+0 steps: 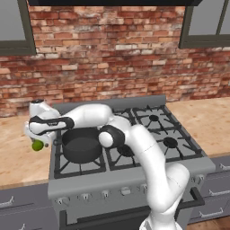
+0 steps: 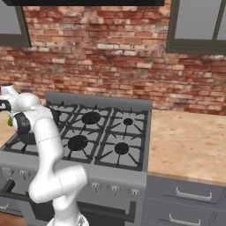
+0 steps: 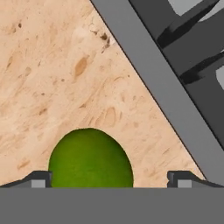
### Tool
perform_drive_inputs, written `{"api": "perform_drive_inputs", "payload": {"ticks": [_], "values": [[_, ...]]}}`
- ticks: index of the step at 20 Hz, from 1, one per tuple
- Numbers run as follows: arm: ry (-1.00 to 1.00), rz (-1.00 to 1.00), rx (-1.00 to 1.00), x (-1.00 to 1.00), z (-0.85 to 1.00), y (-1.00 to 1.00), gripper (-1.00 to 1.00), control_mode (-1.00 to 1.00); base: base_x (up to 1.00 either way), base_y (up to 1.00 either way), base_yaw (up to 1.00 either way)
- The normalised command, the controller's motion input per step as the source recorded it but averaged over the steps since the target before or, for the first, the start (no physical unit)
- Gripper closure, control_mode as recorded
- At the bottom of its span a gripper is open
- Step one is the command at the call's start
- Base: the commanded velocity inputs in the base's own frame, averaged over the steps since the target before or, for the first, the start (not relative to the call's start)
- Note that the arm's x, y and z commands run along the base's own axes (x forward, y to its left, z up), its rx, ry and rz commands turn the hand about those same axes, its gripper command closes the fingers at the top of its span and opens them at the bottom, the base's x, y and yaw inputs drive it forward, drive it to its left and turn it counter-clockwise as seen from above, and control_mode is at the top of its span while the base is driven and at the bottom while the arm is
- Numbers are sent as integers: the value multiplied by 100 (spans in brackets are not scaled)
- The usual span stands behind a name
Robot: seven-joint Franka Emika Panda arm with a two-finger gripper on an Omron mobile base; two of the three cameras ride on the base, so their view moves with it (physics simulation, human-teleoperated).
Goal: Turn on the burner for the pot on the stove. Wait thirty seconds for the pot to heat up. Then add the lime to the pot.
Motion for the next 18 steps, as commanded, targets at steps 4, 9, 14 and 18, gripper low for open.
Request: {"api": "perform_drive_inputs", "payload": {"ticks": [4, 9, 14, 18], "values": [[0, -6, -3, 0, -85, 28, -100, -100, 0, 0, 0], [0, -9, -2, 3, -62, 29, 100, -100, 0, 0, 0], [0, -14, 3, -1, 2, -12, 100, -100, 0, 0, 0], [5, -15, 11, -9, 54, -39, 100, -100, 0, 0, 0]]}}
